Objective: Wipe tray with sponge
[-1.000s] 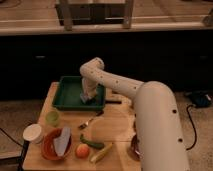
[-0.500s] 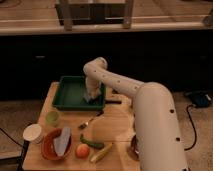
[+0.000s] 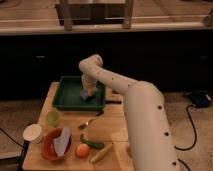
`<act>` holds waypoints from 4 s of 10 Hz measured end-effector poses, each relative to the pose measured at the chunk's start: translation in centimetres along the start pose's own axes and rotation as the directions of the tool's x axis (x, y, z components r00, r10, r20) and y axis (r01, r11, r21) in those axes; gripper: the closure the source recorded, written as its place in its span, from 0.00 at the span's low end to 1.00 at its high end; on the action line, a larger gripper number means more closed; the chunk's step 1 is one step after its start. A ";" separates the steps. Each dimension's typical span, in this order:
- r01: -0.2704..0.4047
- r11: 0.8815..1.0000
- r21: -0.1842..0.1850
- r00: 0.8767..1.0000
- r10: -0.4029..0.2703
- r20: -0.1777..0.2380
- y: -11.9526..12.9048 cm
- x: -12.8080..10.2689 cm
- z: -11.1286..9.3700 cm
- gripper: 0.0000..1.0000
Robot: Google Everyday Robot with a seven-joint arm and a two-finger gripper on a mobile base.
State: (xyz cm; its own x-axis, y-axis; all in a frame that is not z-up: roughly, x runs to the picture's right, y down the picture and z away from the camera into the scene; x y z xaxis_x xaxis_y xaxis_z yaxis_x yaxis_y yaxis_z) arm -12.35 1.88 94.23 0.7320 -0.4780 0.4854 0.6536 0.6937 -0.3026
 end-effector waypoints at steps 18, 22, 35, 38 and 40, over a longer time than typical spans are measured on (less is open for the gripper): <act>0.125 0.992 -0.017 0.991 -0.125 0.043 0.9 -3.0 0.3 1.00; 0.109 0.994 -0.017 0.993 -0.108 0.049 4.2 -3.2 0.0 1.00; 0.111 0.994 -0.003 0.994 -0.111 0.023 -1.1 -1.4 0.4 1.00; 0.183 0.983 -0.016 0.982 -0.182 0.052 1.4 -4.3 0.5 1.00; 0.173 0.985 -0.019 0.984 -0.172 0.055 3.5 -3.6 0.3 1.00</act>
State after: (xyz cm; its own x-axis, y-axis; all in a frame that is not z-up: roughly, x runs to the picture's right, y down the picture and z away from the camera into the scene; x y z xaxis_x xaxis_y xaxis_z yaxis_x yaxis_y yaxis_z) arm -12.78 6.18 91.70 0.5972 -0.5599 0.5743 0.7740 0.5901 -0.2295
